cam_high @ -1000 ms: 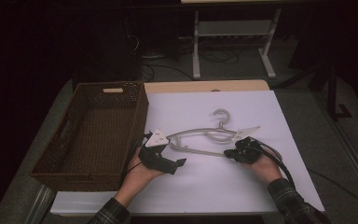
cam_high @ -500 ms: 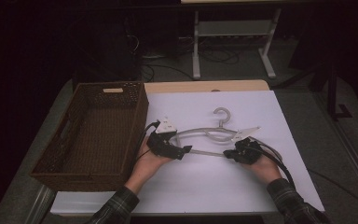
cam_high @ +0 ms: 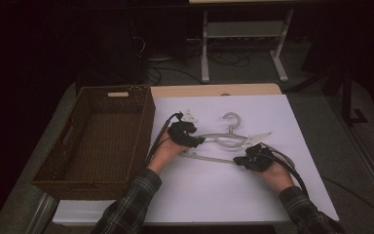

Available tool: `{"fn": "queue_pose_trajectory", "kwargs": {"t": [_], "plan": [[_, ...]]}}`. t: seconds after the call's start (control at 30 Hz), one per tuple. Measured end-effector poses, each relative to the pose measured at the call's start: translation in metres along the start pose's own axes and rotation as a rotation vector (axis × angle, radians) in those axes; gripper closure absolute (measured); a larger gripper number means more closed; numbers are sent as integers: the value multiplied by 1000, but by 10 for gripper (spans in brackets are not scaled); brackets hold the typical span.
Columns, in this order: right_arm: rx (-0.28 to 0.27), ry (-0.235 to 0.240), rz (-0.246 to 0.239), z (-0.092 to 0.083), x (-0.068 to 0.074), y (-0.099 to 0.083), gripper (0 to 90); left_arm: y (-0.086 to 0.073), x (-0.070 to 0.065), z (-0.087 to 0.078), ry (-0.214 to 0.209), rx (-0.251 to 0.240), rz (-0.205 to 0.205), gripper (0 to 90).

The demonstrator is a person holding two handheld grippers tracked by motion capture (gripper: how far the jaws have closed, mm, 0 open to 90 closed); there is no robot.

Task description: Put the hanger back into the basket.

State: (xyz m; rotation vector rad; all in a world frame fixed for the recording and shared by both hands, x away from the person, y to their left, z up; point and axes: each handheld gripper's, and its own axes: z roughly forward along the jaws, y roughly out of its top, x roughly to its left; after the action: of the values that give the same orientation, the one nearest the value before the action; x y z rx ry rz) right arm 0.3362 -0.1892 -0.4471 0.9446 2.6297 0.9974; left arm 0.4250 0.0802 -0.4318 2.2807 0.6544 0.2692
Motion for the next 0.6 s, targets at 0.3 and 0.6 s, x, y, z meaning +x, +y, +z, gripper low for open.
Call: {"fn": "queue_pose_trajectory", "kwargs": {"t": [0.3,0.6], "plan": [[-1,2,-2,0,0,0,900,4,1,20,-7,71,77,636],[11,-7,-13,-1,1,1,900,7,3,18,-5,102,113,738]]}}
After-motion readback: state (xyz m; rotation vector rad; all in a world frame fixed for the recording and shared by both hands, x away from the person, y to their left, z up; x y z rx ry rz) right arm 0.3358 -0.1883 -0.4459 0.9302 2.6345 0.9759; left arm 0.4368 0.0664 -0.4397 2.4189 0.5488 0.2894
